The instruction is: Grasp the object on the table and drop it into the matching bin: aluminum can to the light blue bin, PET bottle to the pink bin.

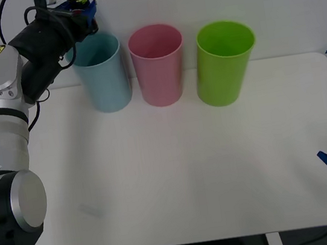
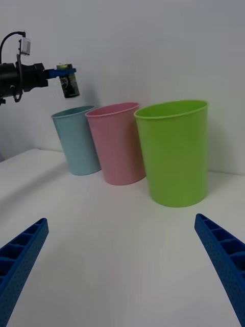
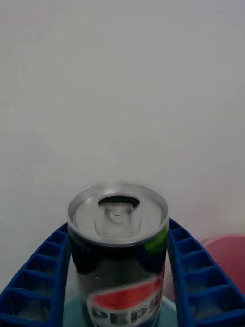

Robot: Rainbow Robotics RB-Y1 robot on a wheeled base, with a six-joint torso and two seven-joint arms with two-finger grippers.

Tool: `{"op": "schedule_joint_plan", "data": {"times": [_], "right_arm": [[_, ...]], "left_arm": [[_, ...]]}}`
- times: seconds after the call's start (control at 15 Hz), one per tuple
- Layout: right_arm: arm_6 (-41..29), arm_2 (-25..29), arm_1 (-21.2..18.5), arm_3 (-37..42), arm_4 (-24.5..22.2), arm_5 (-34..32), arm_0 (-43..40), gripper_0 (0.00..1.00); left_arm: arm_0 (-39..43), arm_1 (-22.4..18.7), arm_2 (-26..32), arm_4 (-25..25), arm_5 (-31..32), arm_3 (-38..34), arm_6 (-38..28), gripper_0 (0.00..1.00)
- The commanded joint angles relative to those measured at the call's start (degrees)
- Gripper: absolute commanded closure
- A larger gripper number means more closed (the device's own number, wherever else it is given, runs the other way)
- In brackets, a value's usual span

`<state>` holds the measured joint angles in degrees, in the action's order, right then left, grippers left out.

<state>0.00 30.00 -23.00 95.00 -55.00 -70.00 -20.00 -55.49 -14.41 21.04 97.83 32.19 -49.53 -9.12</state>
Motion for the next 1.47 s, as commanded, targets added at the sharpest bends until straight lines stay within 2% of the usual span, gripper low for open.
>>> {"op": "schedule_joint_plan", "data": {"times": [0.07,0.33,0.53,0.8,0.93,1.47], "right_arm": [[0.0,0.0,0.0,0.0,0.0,0.0,0.0,0.00],[0.0,0.0,0.0,0.0,0.0,0.0,0.0,0.00],[0.0,0.0,0.0,0.0,0.0,0.0,0.0,0.00],[0.0,0.0,0.0,0.0,0.0,0.0,0.0,0.00],[0.0,0.0,0.0,0.0,0.0,0.0,0.0,0.00],[0.0,0.0,0.0,0.0,0.0,0.0,0.0,0.00]], "left_arm": [[0.2,0.0,-0.1,-0.5,0.1,0.0,-0.2,0.00],[1.0,-0.2,-0.7,-3.4,0.4,0.0,0.3,0.00],[2.9,-2.0,-3.5,-10.7,1.3,-0.1,1.4,0.00],[6.4,-5.6,-4.7,-17.6,6.5,-1.8,2.4,0.00],[10.6,-6.6,-5.6,-21.4,7.2,-6.2,2.4,0.00],[28.7,-8.5,-5.0,-29.1,10.3,-24.6,2.6,0.00]]}}
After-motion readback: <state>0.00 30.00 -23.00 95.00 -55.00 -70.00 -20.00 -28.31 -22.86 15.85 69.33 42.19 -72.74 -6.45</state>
